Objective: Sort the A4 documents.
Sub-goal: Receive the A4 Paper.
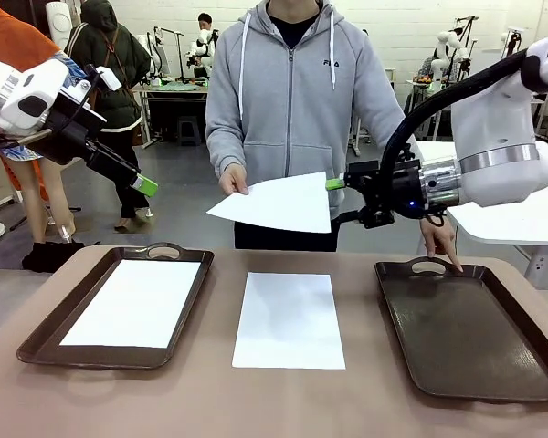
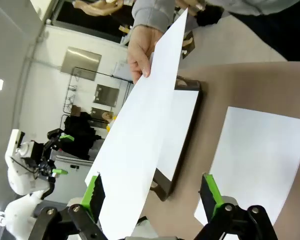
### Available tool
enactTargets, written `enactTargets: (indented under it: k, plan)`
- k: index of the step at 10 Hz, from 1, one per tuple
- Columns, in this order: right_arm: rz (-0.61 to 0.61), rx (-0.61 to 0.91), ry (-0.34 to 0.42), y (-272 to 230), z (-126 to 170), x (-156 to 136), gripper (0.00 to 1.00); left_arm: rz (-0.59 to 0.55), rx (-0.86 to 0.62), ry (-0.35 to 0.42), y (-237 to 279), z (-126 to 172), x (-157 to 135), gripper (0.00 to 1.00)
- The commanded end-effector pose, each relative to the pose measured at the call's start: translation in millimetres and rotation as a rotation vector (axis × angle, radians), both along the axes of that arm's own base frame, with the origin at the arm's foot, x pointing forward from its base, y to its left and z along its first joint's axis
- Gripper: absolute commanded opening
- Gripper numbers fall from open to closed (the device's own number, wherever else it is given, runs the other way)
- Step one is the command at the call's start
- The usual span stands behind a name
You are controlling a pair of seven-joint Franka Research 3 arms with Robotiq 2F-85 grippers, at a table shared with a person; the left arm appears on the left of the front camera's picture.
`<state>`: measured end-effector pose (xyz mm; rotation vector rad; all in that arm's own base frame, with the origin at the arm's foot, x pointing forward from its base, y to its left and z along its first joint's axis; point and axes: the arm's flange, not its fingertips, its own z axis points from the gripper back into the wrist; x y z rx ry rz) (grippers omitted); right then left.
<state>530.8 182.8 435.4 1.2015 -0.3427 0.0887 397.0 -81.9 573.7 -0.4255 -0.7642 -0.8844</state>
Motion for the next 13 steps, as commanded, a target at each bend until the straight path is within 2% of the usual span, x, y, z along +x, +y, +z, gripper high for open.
enactTargets:
  k: [1, 4, 6, 9, 11, 13]
  plan:
    - [-0.008, 0.06, 0.053, 13, -11, 11, 1.0, 0.0, 0.003, -0.002, -1, 0, 0, 1.0]
    - [-0.006, 0.104, 0.044, 27, -16, 14, 1.0, 0.0, 0.003, -0.002, -1, 0, 0, 1.0]
    - [0.0, 0.186, 0.073, 29, -16, 19, 1.0, 0.0, 0.003, -0.002, -1, 0, 0, 1.0]
    - [0.062, 0.305, 0.162, 28, -21, 26, 1.0, 0.0, 0.003, -0.002, -1, 0, 0, 1.0]
    - [0.069, 0.318, 0.203, 30, -29, 30, 1.0, 0.0, 0.003, -0.002, -1, 0, 0, 1.0]
    - [0.075, 0.308, 0.21, 33, -33, 32, 1.0, 0.0, 0.003, -0.002, -1, 0, 0, 1.0]
